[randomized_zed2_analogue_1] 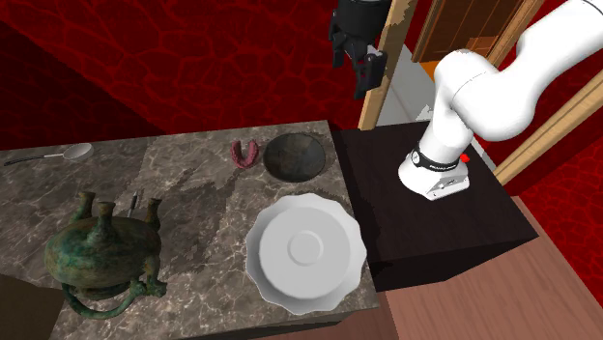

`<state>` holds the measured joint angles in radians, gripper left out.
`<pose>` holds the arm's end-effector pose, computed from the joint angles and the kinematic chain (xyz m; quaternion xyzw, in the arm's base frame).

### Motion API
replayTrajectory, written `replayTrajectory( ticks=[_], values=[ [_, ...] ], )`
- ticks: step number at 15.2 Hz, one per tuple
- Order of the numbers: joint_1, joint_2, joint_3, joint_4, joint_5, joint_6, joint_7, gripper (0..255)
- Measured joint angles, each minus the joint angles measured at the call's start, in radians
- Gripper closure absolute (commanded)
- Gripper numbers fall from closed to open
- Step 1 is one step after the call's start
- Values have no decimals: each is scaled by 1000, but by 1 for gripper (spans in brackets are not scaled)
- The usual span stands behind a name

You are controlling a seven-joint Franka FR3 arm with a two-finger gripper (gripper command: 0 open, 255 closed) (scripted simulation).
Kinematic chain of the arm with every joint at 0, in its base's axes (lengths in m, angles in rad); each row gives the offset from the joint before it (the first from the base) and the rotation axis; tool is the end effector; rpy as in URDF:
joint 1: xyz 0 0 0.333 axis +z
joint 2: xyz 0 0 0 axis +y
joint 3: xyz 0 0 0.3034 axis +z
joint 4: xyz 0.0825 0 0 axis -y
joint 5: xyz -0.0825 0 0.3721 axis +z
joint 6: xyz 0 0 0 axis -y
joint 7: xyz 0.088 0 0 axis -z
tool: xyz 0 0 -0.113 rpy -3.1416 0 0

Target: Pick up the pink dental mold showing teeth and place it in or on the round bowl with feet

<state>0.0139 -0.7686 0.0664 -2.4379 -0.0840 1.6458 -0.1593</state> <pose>0.3118 0.0199 0.5391 0.9914 0.1134 -0.0155 0.0642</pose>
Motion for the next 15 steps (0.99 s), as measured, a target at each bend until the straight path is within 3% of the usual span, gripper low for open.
replayTrajectory(
  ticks=[4,15],
  values=[
    [-21,89,-5,28,20,45,47,0],
    [-107,550,-61,226,135,232,244,0]
  ],
)
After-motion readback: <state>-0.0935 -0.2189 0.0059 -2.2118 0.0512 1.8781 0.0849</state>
